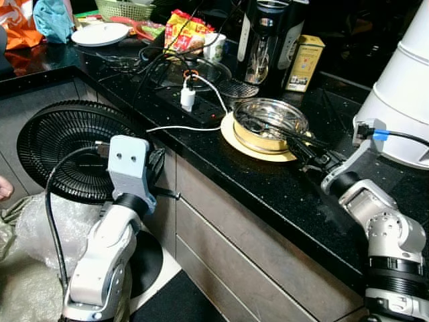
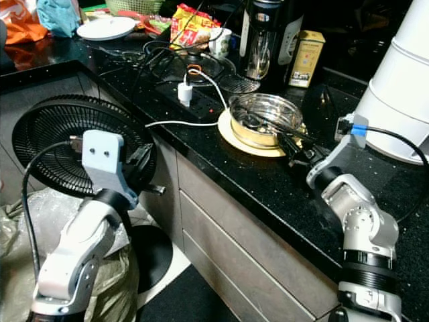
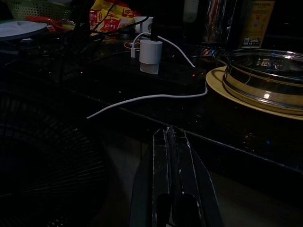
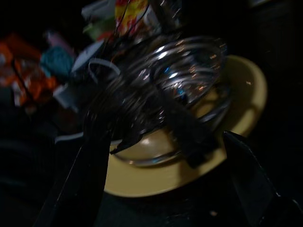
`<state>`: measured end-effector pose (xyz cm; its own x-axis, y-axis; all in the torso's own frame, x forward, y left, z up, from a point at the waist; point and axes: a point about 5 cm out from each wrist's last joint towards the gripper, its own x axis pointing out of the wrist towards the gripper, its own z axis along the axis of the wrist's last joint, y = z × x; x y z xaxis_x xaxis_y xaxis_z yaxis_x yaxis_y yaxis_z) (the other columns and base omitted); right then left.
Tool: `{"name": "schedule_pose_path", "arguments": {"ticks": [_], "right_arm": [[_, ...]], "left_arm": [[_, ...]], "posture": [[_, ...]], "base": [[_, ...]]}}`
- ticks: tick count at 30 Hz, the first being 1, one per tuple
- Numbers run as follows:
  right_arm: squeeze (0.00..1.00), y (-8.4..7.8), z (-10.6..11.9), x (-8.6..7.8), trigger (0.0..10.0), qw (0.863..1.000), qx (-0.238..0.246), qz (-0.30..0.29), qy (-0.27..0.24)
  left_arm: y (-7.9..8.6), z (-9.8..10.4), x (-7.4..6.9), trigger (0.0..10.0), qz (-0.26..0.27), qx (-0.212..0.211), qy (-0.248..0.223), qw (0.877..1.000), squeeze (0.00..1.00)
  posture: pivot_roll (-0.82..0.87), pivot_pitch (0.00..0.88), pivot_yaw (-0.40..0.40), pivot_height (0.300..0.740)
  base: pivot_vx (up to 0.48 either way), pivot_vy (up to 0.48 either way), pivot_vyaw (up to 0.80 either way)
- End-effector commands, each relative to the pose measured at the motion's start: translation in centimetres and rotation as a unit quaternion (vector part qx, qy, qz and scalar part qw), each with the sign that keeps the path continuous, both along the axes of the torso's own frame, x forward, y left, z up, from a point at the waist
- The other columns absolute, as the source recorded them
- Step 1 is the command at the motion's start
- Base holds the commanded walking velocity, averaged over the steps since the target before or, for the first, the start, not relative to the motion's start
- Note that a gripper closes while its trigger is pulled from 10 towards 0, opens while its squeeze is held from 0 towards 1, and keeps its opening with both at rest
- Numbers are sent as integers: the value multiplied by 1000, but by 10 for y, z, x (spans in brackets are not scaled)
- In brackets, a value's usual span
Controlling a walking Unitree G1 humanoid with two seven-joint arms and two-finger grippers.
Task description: Kitchen organization
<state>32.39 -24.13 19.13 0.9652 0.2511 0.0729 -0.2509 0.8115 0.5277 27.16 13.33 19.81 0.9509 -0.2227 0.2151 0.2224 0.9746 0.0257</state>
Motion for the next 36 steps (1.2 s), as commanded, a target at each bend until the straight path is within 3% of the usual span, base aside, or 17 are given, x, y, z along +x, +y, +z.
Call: {"name": "schedule_pose_path", "arguments": {"ticks": [1, 8, 12, 16, 24, 28, 36], "right_arm": [[0, -5, 0, 0, 10000, 1000, 26, -15, -6], [0, -12, 2, -2, 10000, 998, 59, -21, -23], [0, -10, 4, -1, 10000, 998, 45, -22, -24], [0, 4, 14, 4, 10000, 999, -3, -16, -38], [0, 14, 27, 11, 10000, 998, -9, -27, -54], [0, 12, 27, 16, 10000, 997, -10, -61, -49], [0, 18, 24, 18, 10000, 997, -21, -64, -44]], "left_arm": [[-3, -1, 1, 10000, -6, 2, 7, 1000, 0], [-3, -1, 1, 10000, -6, 2, 7, 1000, 0], [-3, -1, 1, 10000, -6, 2, 7, 1000, 0], [-3, 0, 1, 10000, -6, 1, 6, 1000, 0], [-3, 0, 1, 10000, -5, 2, 6, 1000, 0], [-3, 0, 1, 10000, -4, 2, 5, 1000, 0], [-4, 0, 1, 10000, -5, 1, 4, 1000, 0]], "posture": [[47, 0, -71, 740], [49, 0, -70, 740], [48, 0, -70, 740], [48, 0, -69, 740], [59, 0, -75, 740], [62, 0, -77, 740], [59, 0, -77, 740]], "base": [[0, 0, 0], [0, 0, 0], [0, 0, 0], [0, 0, 0], [0, 0, 0], [0, 0, 0], [0, 0, 0]]}}
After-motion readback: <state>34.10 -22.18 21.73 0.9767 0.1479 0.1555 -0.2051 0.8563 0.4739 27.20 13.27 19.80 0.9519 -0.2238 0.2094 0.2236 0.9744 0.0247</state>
